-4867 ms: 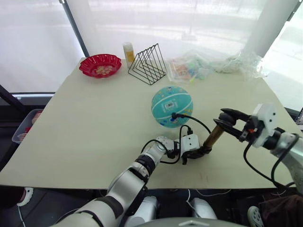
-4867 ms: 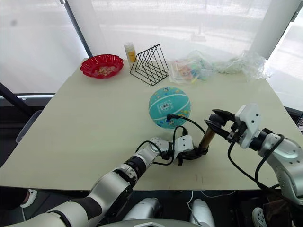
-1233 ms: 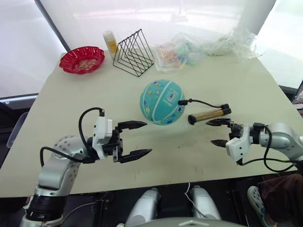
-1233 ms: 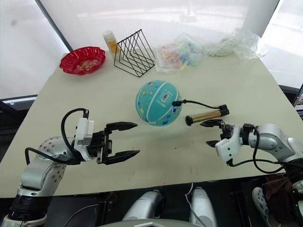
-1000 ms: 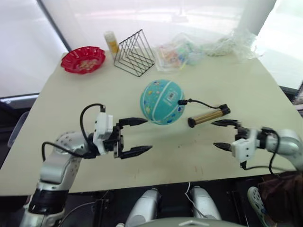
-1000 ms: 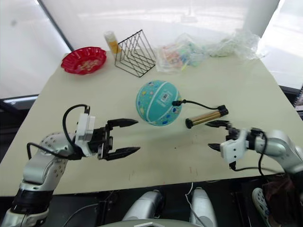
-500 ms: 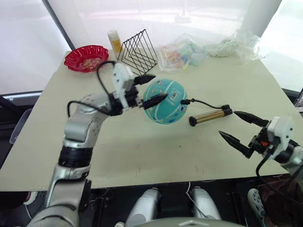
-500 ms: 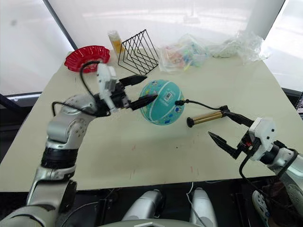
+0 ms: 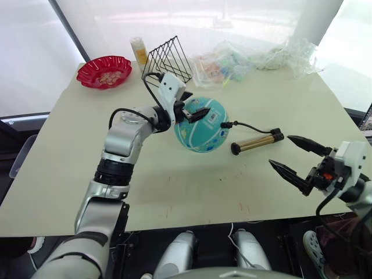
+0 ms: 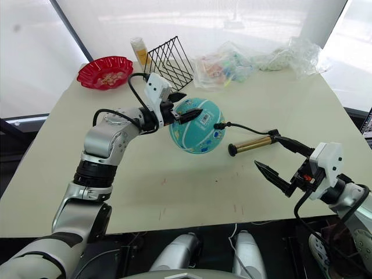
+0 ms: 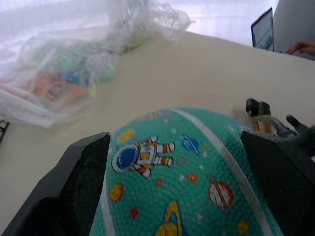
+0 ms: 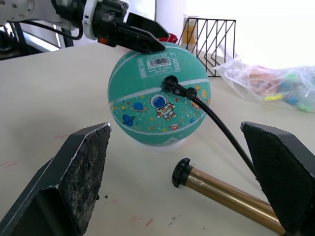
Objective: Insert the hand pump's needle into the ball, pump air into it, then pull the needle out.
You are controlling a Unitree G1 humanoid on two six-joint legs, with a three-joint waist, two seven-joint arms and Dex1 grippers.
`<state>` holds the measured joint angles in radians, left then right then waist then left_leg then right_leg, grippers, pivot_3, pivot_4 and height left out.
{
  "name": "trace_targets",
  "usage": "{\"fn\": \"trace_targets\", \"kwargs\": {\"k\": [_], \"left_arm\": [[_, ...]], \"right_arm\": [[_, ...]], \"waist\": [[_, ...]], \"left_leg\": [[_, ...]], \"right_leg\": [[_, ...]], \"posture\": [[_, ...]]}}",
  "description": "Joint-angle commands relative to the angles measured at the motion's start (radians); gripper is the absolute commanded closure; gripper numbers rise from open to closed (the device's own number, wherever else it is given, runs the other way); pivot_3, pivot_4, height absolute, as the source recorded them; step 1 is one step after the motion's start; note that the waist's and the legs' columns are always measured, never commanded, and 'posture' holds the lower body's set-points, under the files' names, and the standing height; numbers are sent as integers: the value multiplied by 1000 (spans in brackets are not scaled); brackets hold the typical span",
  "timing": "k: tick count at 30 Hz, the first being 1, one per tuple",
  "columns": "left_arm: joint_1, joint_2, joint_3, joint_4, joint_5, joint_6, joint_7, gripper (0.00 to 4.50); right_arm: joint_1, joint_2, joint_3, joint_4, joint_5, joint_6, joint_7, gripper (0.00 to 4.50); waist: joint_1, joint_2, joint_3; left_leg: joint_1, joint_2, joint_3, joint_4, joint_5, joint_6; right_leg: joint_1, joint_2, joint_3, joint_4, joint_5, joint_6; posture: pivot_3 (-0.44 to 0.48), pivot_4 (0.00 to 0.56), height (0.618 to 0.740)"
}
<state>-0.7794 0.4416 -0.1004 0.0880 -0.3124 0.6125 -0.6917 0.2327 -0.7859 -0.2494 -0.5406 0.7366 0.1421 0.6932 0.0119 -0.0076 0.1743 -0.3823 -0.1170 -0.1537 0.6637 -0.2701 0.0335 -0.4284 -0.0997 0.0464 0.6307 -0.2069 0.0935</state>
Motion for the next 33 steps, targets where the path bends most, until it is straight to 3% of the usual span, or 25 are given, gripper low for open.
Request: {"fn": "trace_targets", "kwargs": {"k": [1,11,18,29,33], "left_arm": [[2,14,-25,25,43,-8,-13,0],[-3,-54,-60,270,85,-276,-142,0],[-29,-104,-69,502,121,-425,-209,0],[-61,-151,-53,669,162,-515,-216,0],[-60,-160,-56,681,171,-526,-214,0]], "right_arm": [[-39,3,-22,-26,-25,11,14,64],[-300,-35,107,46,-165,121,41,64],[-624,-66,339,218,-378,143,175,64],[-860,3,483,508,-596,-38,329,64],[-965,30,548,680,-734,-237,349,64]], "waist": [[0,0,0],[3,-3,-4],[4,-4,-11],[8,-8,-27],[4,-7,-28]], "left_leg": [[0,0,1,1,0,0],[1,0,2,4,0,0],[2,-1,1,5,0,0],[3,-2,-4,7,-1,2],[5,-3,-5,7,-1,2]], "right_leg": [[0,0,0,1,0,0],[1,0,1,4,0,0],[3,-1,-1,4,0,0],[8,-3,-6,3,0,0],[10,-3,-7,3,0,0]], "posture": [[0,150,740],[0,150,740],[0,150,740],[0,150,740],[0,150,740]]}}
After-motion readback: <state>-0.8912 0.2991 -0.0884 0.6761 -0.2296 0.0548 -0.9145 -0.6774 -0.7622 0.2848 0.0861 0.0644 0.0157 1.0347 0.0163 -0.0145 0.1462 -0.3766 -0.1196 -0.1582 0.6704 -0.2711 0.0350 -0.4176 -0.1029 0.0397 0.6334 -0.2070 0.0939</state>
